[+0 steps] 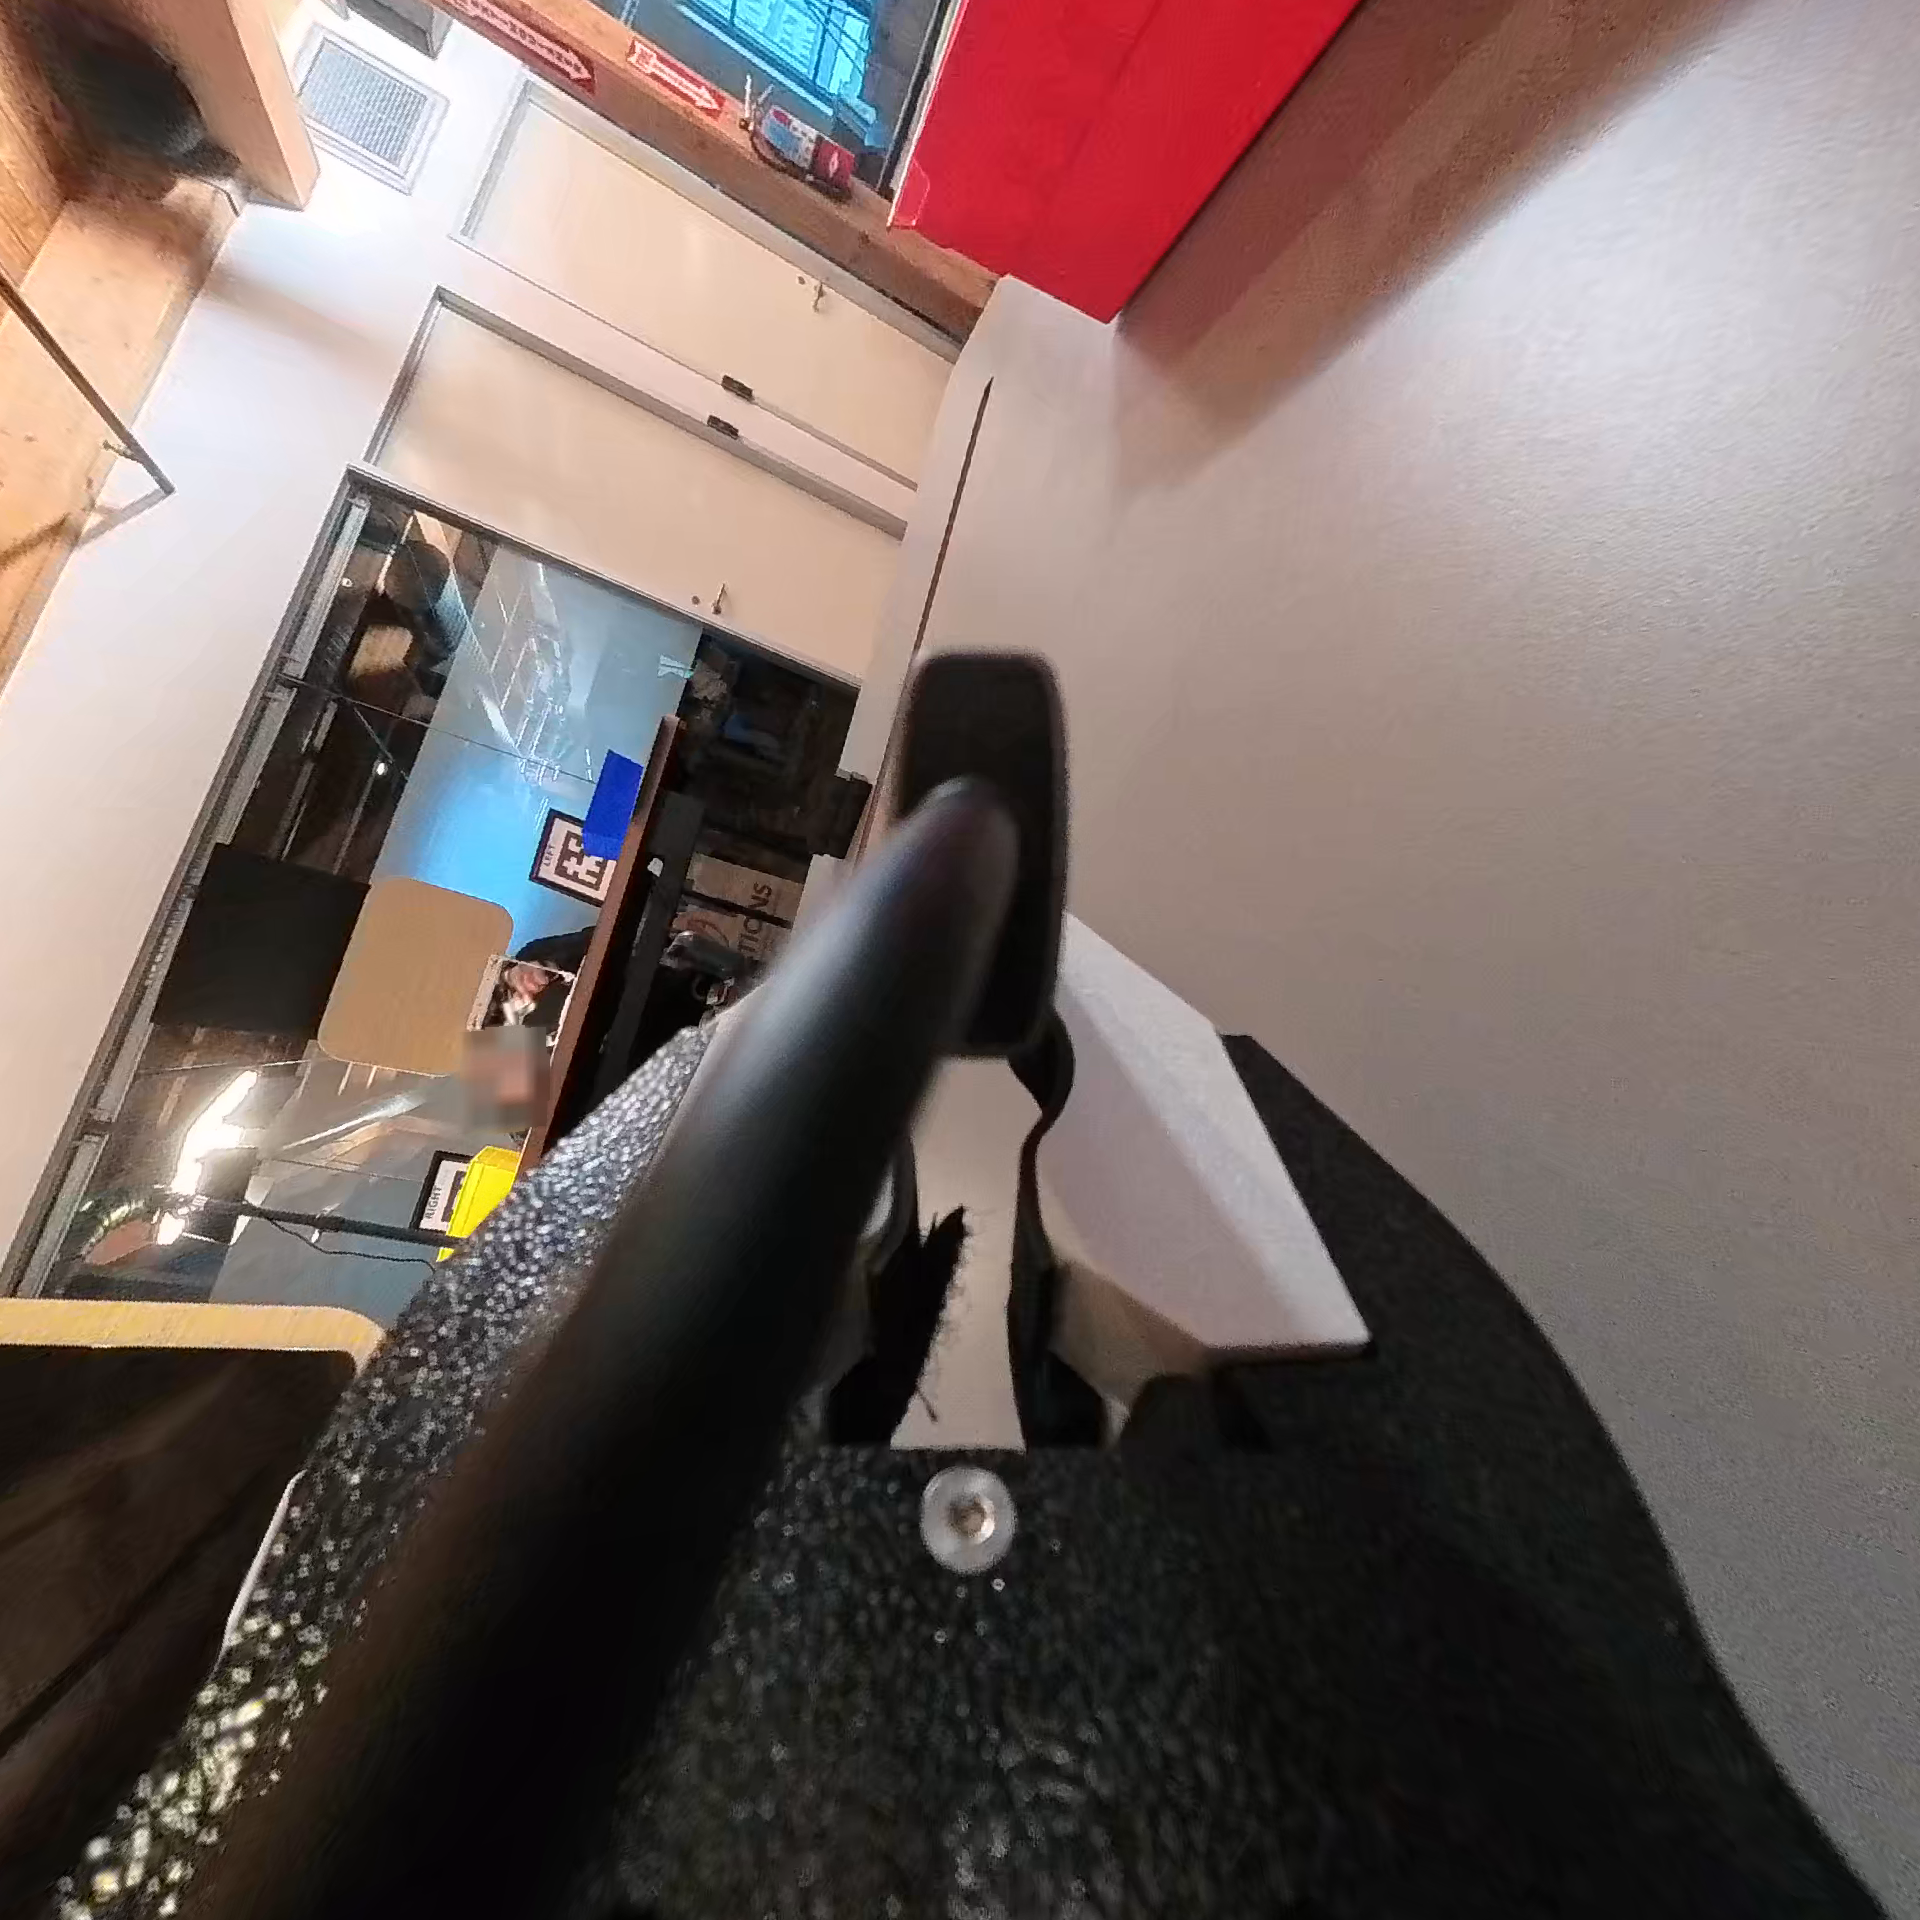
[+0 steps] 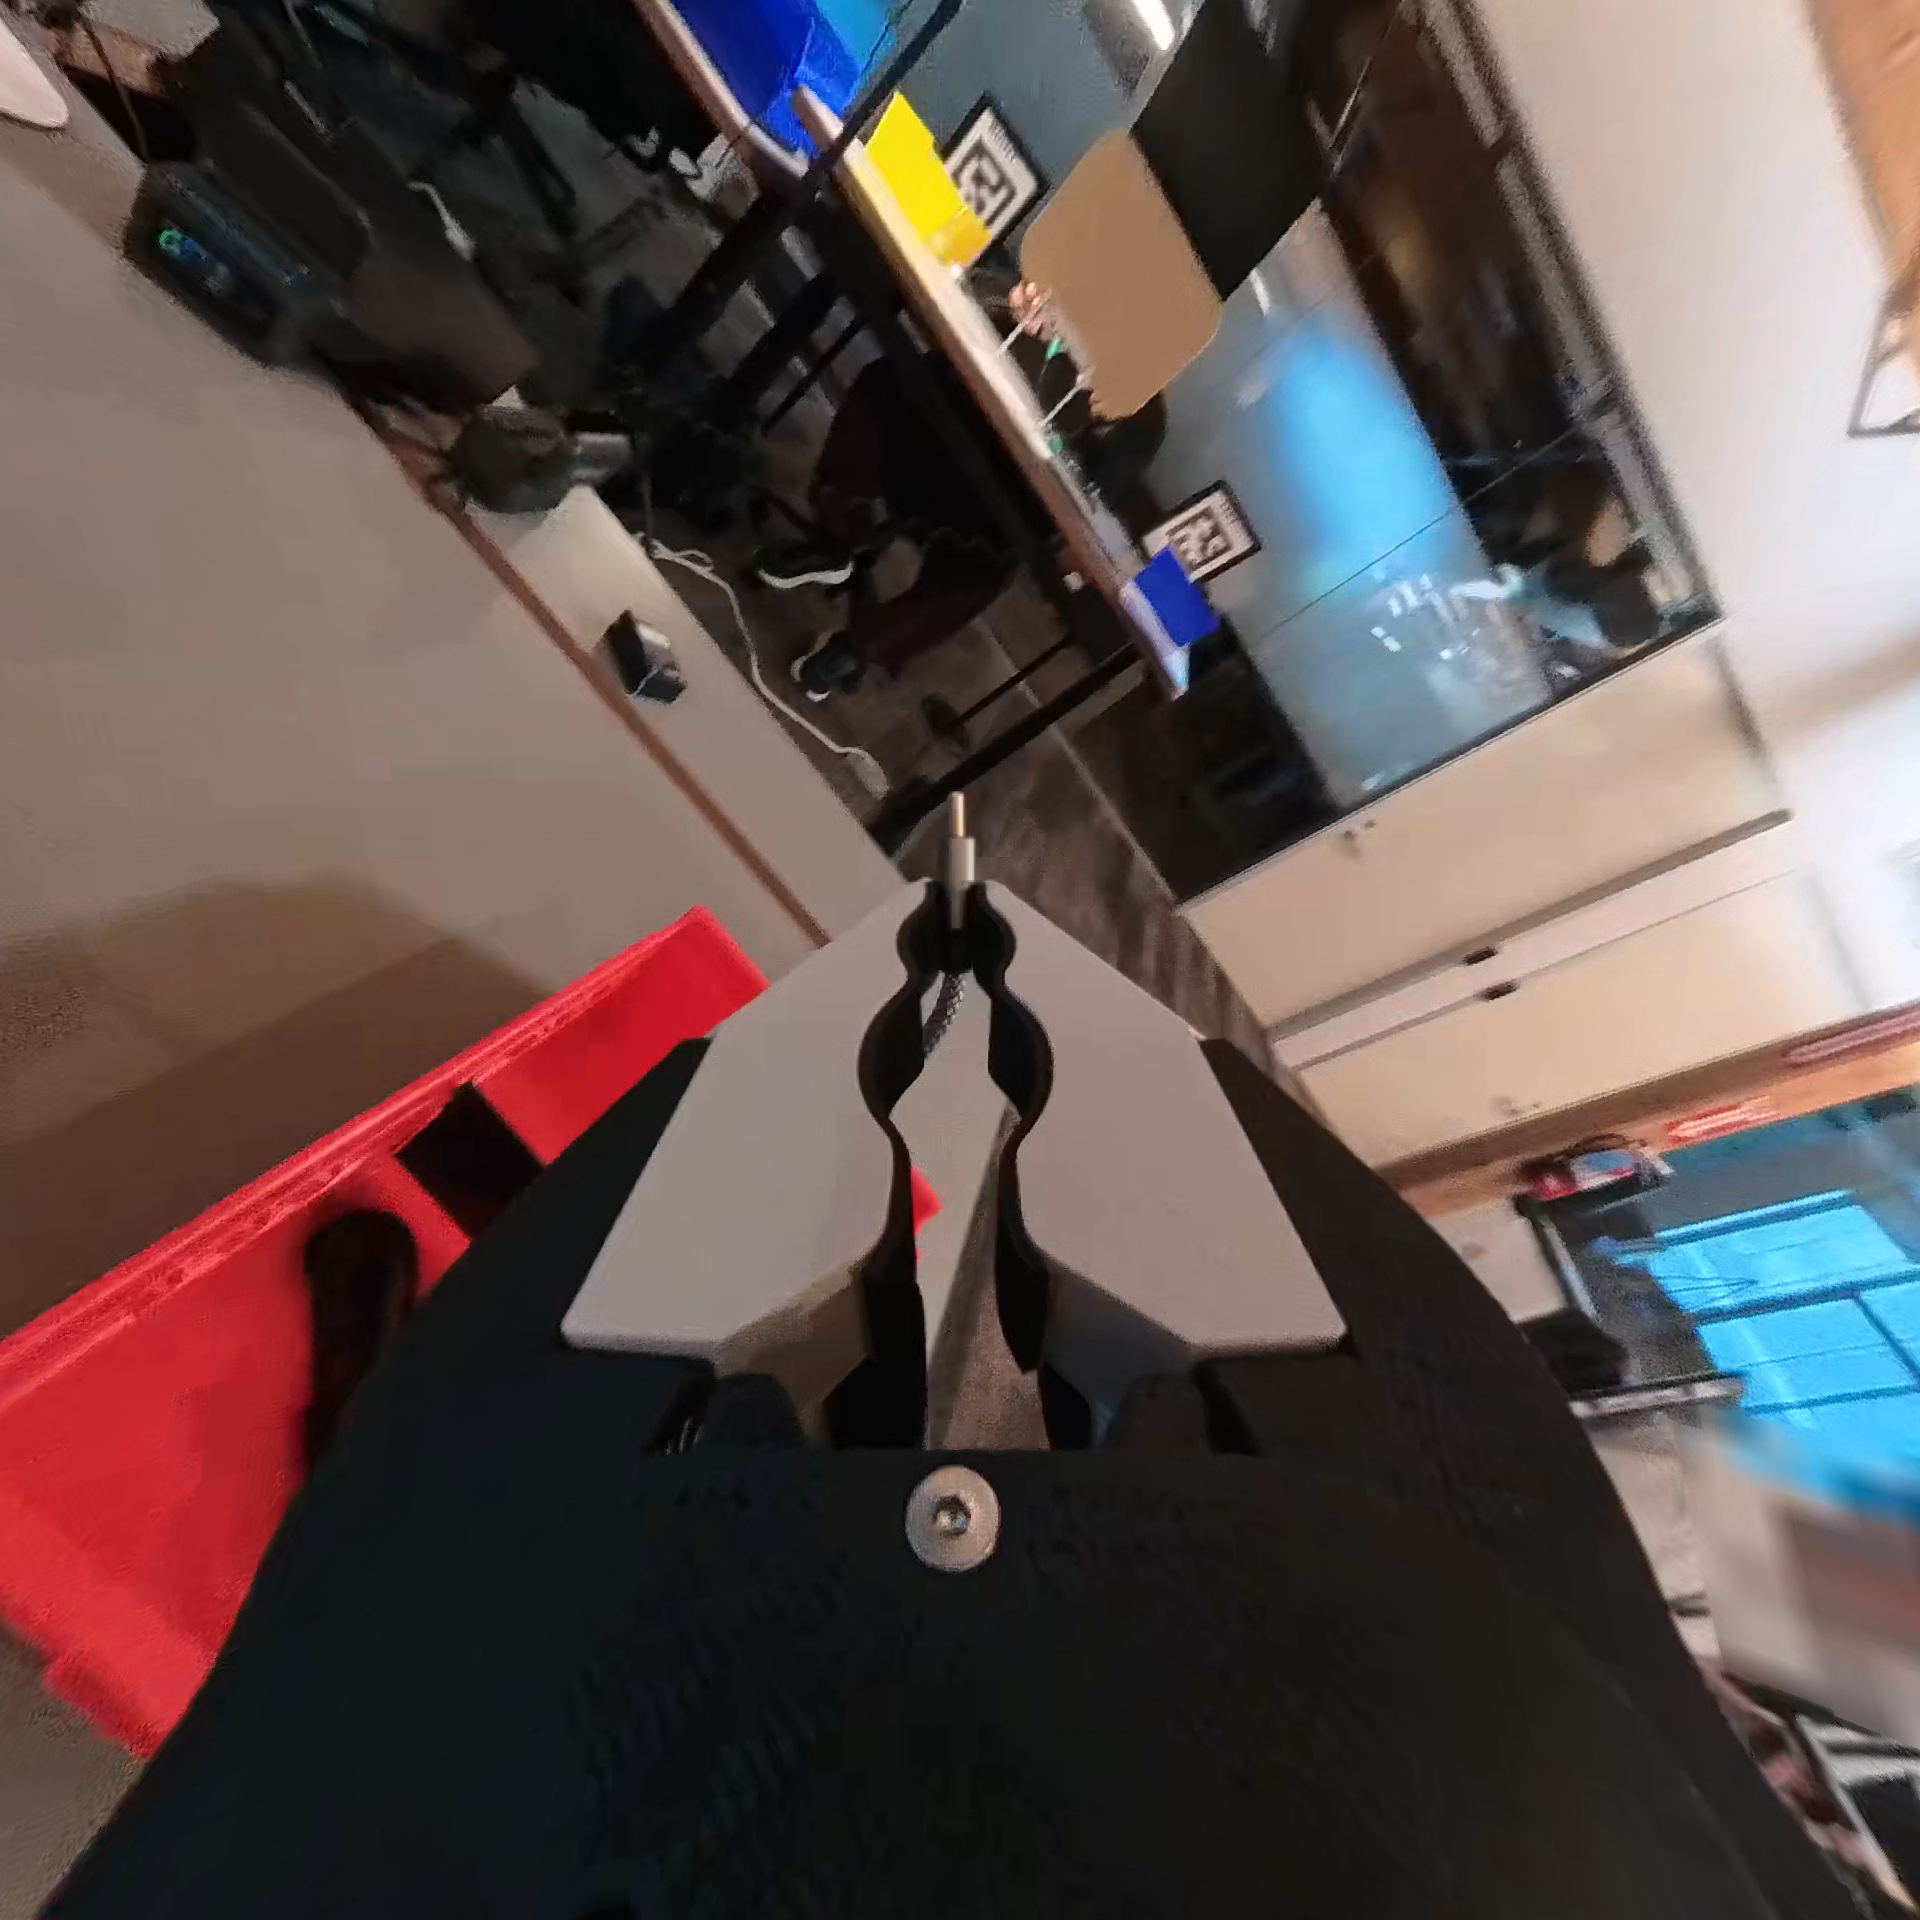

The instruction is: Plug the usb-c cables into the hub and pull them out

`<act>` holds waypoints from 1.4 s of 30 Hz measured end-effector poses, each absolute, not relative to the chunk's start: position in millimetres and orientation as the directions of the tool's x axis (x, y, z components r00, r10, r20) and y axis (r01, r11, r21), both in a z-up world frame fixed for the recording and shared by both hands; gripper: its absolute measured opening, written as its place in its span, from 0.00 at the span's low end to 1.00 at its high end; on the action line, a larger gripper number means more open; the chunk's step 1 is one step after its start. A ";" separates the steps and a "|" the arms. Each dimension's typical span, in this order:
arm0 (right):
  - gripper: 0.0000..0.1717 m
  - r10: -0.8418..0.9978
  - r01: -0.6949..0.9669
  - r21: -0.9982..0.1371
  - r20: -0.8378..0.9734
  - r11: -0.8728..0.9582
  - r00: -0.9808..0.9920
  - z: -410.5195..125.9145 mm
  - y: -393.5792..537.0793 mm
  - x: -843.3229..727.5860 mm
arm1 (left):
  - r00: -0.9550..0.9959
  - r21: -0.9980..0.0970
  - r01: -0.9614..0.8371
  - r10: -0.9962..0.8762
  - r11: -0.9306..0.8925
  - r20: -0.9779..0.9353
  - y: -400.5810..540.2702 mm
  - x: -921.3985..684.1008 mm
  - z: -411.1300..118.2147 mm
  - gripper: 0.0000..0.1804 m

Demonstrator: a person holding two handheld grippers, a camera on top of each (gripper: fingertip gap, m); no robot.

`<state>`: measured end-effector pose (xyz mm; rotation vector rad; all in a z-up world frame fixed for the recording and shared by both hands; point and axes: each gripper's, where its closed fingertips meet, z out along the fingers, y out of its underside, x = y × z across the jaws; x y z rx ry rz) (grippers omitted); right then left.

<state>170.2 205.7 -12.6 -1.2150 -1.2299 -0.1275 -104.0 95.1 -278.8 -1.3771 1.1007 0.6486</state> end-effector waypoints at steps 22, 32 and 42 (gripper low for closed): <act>0.02 0.911 0.876 -0.479 0.333 -0.058 0.242 -255.8 191.2 219.1 | 0.398 -0.442 -0.886 -0.261 0.140 -0.880 92.6 -103.3 -283.1 0.05; 0.27 0.877 0.906 -0.334 0.312 -0.259 0.365 -283.2 203.0 228.4 | 0.397 -0.443 -0.887 -0.271 0.133 -0.877 91.1 -103.2 -284.5 0.05; 0.37 0.718 0.824 -0.457 0.690 0.335 0.092 -186.4 124.7 92.6 | 0.383 -0.434 -0.888 -0.278 0.151 -0.881 89.3 -96.2 -284.0 0.05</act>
